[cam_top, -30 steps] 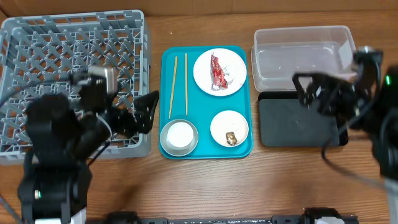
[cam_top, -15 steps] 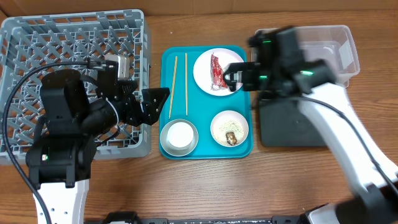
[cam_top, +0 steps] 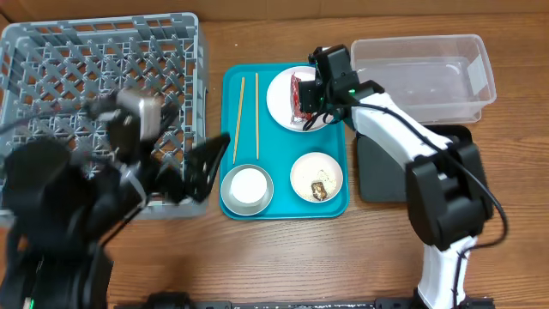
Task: Sort waste into correct bins and load items into the dishwasher
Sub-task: 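Raise both arms and move the right gripper over the white plate, then grasp the red snack wrapper and tissue on the plate with the right gripper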
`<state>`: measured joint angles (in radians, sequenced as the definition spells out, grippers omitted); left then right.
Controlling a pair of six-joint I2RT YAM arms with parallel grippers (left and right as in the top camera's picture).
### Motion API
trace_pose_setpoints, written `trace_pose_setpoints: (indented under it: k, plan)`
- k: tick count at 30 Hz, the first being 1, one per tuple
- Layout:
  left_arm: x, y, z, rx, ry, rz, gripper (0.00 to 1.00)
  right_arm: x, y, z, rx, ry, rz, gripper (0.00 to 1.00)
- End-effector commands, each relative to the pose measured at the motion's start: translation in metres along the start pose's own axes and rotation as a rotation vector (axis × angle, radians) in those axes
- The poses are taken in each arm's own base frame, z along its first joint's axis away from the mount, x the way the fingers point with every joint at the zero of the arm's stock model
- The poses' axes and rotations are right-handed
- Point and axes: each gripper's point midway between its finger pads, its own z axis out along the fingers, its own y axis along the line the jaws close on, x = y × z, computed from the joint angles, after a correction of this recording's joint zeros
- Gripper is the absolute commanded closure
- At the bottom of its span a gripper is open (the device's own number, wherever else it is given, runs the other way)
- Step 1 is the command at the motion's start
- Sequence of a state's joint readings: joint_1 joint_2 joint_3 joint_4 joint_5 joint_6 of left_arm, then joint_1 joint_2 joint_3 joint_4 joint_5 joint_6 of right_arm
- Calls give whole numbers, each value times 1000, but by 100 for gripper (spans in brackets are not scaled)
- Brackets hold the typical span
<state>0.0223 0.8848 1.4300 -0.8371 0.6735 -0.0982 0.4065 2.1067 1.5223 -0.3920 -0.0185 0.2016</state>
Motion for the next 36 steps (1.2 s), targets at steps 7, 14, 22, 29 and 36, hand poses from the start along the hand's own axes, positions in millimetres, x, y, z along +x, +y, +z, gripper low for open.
trace_pose_setpoints:
  k: [7,14,22,29,36]
  plan:
    - [4,-13,-20,-8,-8,34,0,9,-30,26,142,5,-10,45]
    - [6,-12,-19,-9,2,25,0,12,-31,27,146,18,-10,69]
    - [9,-13,-19,-3,14,16,0,21,-32,26,151,54,-13,46]
    - [11,-13,-19,-4,21,10,0,16,-31,16,150,46,-12,39]
    - [12,-13,-19,-5,24,8,0,-15,-8,-23,61,-29,-21,37]
